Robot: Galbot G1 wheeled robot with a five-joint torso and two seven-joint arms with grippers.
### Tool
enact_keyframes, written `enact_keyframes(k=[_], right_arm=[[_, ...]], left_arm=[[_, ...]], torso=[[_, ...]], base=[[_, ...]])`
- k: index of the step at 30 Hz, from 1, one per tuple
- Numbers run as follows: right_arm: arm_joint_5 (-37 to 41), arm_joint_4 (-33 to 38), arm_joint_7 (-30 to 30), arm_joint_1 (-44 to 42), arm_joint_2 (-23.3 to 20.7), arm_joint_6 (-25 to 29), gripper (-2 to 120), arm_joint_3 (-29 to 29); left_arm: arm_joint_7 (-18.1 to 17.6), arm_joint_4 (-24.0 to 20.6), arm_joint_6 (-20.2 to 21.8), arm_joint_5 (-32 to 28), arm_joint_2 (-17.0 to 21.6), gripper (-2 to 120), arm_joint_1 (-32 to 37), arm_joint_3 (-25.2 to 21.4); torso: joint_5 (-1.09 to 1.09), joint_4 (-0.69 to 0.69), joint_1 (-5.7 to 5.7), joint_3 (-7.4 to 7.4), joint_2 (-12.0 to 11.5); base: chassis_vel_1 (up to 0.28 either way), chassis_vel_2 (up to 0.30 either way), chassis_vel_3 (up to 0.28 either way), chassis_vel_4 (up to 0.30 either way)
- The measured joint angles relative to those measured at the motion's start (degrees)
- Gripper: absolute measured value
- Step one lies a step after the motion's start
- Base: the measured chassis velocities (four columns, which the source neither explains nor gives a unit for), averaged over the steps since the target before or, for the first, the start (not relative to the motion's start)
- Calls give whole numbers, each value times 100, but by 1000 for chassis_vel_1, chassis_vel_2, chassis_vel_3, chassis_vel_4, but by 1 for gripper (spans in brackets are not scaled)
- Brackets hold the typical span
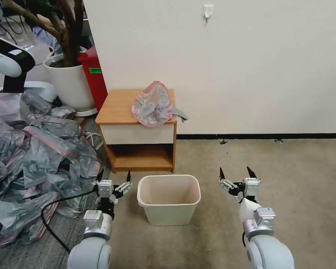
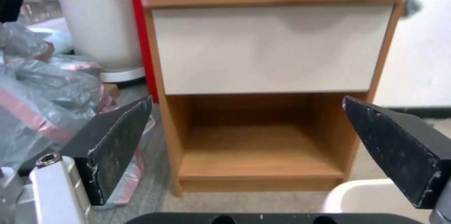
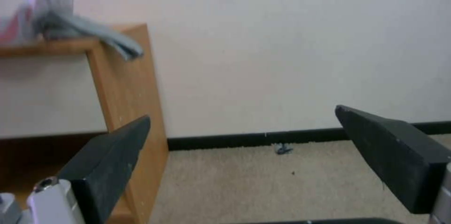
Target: Pick up the garbage bag from the table and place it over the trash can.
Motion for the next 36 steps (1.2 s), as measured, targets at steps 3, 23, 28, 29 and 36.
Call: enact_keyframes(k=[3, 23, 28, 29, 36], right_arm=[[59, 289, 9, -97, 55, -104, 100, 30], [1107, 630, 650, 138, 150, 106, 100, -331], [1116, 603, 649, 242, 50, 20, 100, -376], [1108, 605, 644, 246, 45, -14, 100, -380], [1093, 603, 630, 279, 23, -109, 100, -415]], left_arm=[[-157, -614, 201, -352, 104, 100, 429, 15], [-343, 1, -1490, -1831, 987, 100, 571, -110], [-334, -17, -1478, -1847, 1048, 100, 555, -258], [-331, -41, -1471, -1845, 1064, 100, 561, -264], [-326, -114, -1451, -1801, 1121, 100, 568, -290]], torso=[[-1, 2, 0, -1, 0], [3, 0, 0, 0, 0], [-1, 0, 0, 1, 0], [0, 0, 0, 0, 0], [1, 0, 0, 0, 0]], base=[[0, 0, 0, 0], [0, 0, 0, 0], [0, 0, 0, 0], [0, 0, 0, 0], [0, 0, 0, 0]])
